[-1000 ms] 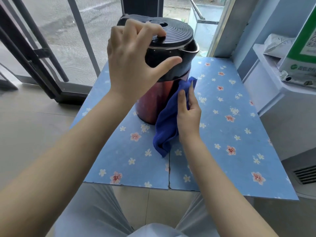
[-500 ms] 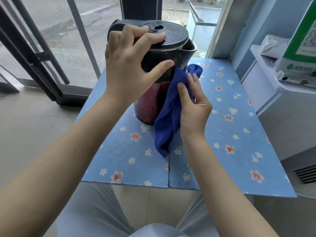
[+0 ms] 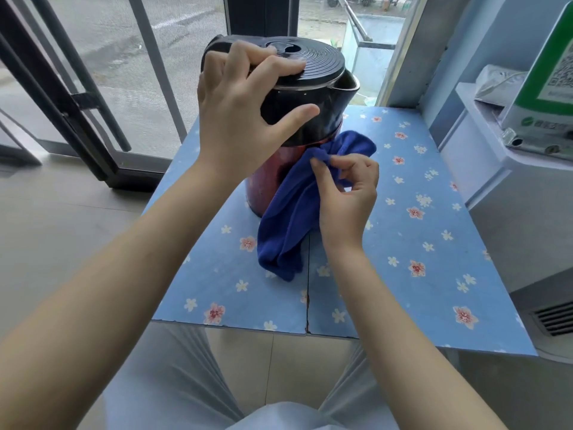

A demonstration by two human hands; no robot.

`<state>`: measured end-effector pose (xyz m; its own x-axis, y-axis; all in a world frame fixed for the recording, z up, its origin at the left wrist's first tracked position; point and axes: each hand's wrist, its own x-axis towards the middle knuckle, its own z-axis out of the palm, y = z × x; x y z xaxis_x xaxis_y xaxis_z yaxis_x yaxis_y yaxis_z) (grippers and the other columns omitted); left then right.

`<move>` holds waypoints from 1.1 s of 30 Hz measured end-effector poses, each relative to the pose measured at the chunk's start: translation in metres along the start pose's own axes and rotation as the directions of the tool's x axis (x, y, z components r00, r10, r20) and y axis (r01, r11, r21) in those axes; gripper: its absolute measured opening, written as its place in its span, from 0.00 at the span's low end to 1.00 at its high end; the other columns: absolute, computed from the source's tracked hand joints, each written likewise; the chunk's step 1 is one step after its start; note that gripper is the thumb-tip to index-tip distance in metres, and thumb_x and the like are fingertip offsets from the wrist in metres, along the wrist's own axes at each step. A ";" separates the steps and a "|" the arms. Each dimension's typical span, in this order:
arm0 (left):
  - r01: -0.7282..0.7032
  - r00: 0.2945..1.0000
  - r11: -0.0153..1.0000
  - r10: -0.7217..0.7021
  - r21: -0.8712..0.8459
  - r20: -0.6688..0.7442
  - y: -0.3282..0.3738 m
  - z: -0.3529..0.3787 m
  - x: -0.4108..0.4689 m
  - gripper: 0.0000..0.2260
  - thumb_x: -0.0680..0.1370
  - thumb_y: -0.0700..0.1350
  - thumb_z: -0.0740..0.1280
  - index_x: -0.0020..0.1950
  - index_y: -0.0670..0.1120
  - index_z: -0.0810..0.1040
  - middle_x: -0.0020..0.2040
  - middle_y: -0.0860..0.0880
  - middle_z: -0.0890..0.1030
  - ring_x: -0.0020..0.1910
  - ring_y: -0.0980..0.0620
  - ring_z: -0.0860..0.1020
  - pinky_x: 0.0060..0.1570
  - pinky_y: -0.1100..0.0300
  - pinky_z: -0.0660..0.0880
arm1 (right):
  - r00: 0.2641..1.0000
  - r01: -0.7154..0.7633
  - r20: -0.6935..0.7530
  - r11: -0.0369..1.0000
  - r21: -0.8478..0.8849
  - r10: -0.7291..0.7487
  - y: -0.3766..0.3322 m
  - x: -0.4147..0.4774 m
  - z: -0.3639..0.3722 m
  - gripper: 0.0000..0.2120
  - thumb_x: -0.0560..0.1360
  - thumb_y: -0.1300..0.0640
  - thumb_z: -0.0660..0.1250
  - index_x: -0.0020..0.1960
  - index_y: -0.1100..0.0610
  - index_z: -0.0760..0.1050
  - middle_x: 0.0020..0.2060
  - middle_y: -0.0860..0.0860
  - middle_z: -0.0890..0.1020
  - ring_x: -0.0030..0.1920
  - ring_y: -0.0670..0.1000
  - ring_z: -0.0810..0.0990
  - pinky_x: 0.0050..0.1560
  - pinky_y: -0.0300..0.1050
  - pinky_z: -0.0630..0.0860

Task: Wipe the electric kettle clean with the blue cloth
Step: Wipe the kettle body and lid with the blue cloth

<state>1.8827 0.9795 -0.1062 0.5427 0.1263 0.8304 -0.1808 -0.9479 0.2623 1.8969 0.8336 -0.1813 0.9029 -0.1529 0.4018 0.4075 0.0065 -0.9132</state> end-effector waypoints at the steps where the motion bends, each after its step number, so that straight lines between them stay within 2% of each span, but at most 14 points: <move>1: -0.004 1.000 1.000 0.004 -0.002 0.006 0.000 -0.001 0.001 0.22 0.75 0.66 0.68 0.62 0.54 0.82 0.59 0.49 0.79 0.60 0.45 0.70 0.60 0.60 0.64 | 0.999 0.036 -0.010 0.999 0.007 -0.036 -0.004 0.005 0.001 0.06 0.72 0.58 0.75 0.47 0.54 0.78 0.47 0.49 0.74 0.45 0.45 0.74 0.46 0.42 0.75; 3: -0.020 1.000 1.000 0.020 0.001 0.022 -0.001 -0.003 0.003 0.22 0.75 0.66 0.68 0.62 0.54 0.82 0.59 0.49 0.79 0.59 0.42 0.72 0.59 0.59 0.64 | 0.993 0.120 -0.017 0.993 0.012 -0.119 -0.011 0.013 0.002 0.08 0.72 0.58 0.75 0.47 0.54 0.77 0.47 0.48 0.73 0.44 0.46 0.74 0.45 0.46 0.77; 6: -0.065 0.997 0.998 0.066 -0.006 0.048 -0.008 -0.007 0.006 0.21 0.76 0.64 0.68 0.63 0.55 0.82 0.59 0.49 0.79 0.59 0.40 0.73 0.60 0.63 0.62 | 0.971 0.240 0.007 0.969 -0.053 -0.240 -0.009 0.013 0.006 0.06 0.72 0.58 0.75 0.45 0.56 0.78 0.46 0.50 0.72 0.46 0.47 0.73 0.44 0.45 0.75; 10: -0.077 0.995 0.996 0.079 -0.048 0.057 -0.014 -0.009 0.004 0.20 0.77 0.61 0.69 0.65 0.53 0.81 0.61 0.48 0.78 0.59 0.40 0.73 0.62 0.72 0.55 | 0.973 0.226 0.064 0.970 -0.088 -0.221 0.017 -0.001 0.005 0.07 0.72 0.61 0.75 0.40 0.59 0.77 0.46 0.53 0.70 0.46 0.47 0.72 0.44 0.45 0.74; 14: -0.060 0.998 0.997 0.061 -0.049 0.028 -0.009 -0.006 0.002 0.20 0.76 0.60 0.70 0.64 0.53 0.81 0.60 0.49 0.79 0.58 0.40 0.73 0.63 0.71 0.56 | 0.980 0.158 0.148 0.976 -0.152 -0.136 0.042 -0.016 -0.001 0.09 0.70 0.65 0.75 0.36 0.62 0.75 0.45 0.52 0.68 0.42 0.38 0.70 0.42 0.33 0.69; 18: -0.059 0.998 0.998 0.060 -0.033 0.025 -0.010 -0.006 0.003 0.20 0.76 0.61 0.69 0.64 0.53 0.82 0.59 0.49 0.79 0.58 0.39 0.73 0.62 0.72 0.56 | 0.986 0.099 0.148 0.986 -0.134 -0.078 0.039 -0.015 -0.005 0.08 0.70 0.64 0.75 0.37 0.58 0.77 0.44 0.50 0.70 0.41 0.40 0.71 0.39 0.45 0.72; 22: -0.063 0.998 0.998 0.063 -0.026 0.017 -0.010 -0.006 0.004 0.20 0.76 0.62 0.69 0.64 0.54 0.82 0.59 0.49 0.80 0.56 0.39 0.74 0.60 0.72 0.56 | 0.984 0.155 0.104 0.983 -0.097 -0.145 0.012 0.002 -0.003 0.05 0.71 0.62 0.75 0.39 0.60 0.80 0.43 0.53 0.72 0.41 0.41 0.72 0.39 0.41 0.73; 24: -0.066 0.998 0.997 0.067 -0.026 0.019 -0.010 -0.006 0.004 0.20 0.76 0.63 0.69 0.64 0.54 0.82 0.59 0.49 0.80 0.56 0.39 0.74 0.60 0.72 0.56 | 0.982 0.172 0.090 0.980 -0.096 -0.164 0.001 0.011 -0.001 0.09 0.71 0.59 0.76 0.37 0.60 0.79 0.42 0.55 0.73 0.40 0.42 0.72 0.40 0.41 0.73; 29: -0.068 0.997 0.997 0.068 -0.026 0.036 -0.010 -0.006 0.005 0.21 0.76 0.63 0.69 0.64 0.54 0.81 0.59 0.49 0.79 0.57 0.40 0.73 0.59 0.71 0.57 | 0.988 0.139 0.080 0.986 -0.097 -0.132 -0.011 0.015 0.002 0.18 0.70 0.55 0.77 0.30 0.60 0.71 0.39 0.53 0.72 0.36 0.41 0.71 0.42 0.33 0.69; 33: -0.074 0.995 0.997 0.075 -0.033 0.060 -0.010 -0.007 0.006 0.21 0.76 0.63 0.69 0.65 0.55 0.81 0.60 0.49 0.79 0.57 0.40 0.73 0.60 0.64 0.61 | 0.996 0.075 0.062 0.994 -0.082 -0.070 -0.017 0.015 0.008 0.26 0.68 0.47 0.77 0.28 0.62 0.67 0.37 0.51 0.70 0.35 0.43 0.69 0.41 0.36 0.70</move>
<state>1.8815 0.9916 -0.1002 0.5757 0.0367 0.8169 -0.2472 -0.9445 0.2166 1.9048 0.8392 -0.1589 0.8789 -0.0911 0.4681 0.4614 -0.0859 -0.8830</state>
